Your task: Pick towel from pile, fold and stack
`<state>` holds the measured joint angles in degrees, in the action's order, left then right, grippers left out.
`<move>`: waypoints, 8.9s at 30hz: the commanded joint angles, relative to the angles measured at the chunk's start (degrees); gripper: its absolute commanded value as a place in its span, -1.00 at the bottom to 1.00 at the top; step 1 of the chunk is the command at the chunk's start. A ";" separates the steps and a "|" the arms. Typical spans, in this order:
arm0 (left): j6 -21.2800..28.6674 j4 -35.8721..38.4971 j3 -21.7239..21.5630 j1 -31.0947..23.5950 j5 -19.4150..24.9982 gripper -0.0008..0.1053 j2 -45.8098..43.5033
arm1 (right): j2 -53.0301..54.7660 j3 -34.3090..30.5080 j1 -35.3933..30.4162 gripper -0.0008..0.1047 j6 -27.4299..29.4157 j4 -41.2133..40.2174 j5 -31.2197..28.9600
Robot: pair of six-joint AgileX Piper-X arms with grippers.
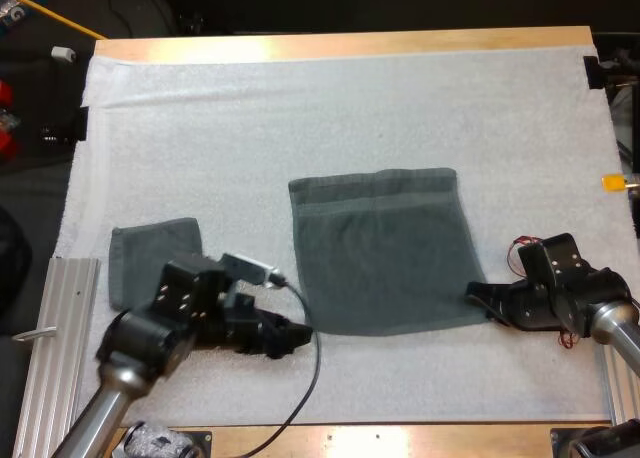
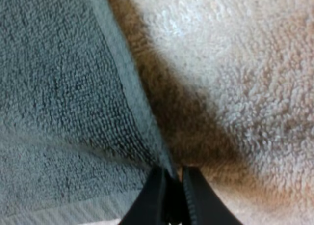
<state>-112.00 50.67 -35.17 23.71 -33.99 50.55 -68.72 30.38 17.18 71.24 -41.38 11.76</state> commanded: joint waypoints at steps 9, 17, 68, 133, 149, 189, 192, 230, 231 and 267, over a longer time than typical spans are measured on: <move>-2.21 -9.01 -0.01 5.64 4.35 0.21 16.42 | 0.31 0.01 -0.34 -0.99 0.76 0.01 -0.45; -3.29 -15.26 -0.01 5.63 5.53 0.21 26.02 | 0.31 0.01 -0.34 -0.99 0.76 0.54 -0.55; 4.32 3.56 -0.01 10.56 -0.26 -0.98 11.90 | 20.59 0.01 -0.19 -0.99 3.73 -18.11 5.72; -19.32 -42.21 -6.86 -13.03 -26.58 0.20 30.28 | -2.74 0.84 -0.35 0.25 -26.57 55.25 9.10; -12.96 -22.19 -6.86 -13.03 -12.60 0.20 4.10 | 11.55 11.31 -0.35 0.25 -0.12 14.83 6.04; -17.61 0.05 -6.86 -13.03 3.53 0.20 -15.08 | -7.46 21.47 -15.94 0.25 25.04 -2.58 8.75; -17.93 0.22 -6.86 -13.03 3.52 0.20 -15.08 | -11.63 21.47 -15.94 0.25 25.04 -0.74 11.95; -17.88 2.15 -6.86 -13.03 3.33 0.20 -15.08 | -32.66 21.47 -5.58 -0.70 13.82 6.20 20.88; -17.73 2.15 -6.86 -13.03 3.31 0.20 -15.08 | -32.28 21.47 -5.58 -0.78 14.13 5.86 19.83; -7.05 11.60 -3.65 -13.03 0.33 0.20 -15.08 | -16.66 28.15 14.17 -0.99 7.15 -7.98 -7.53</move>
<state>-119.39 61.88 -38.81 10.68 -33.06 35.55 -85.20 58.04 31.52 79.22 -49.54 3.67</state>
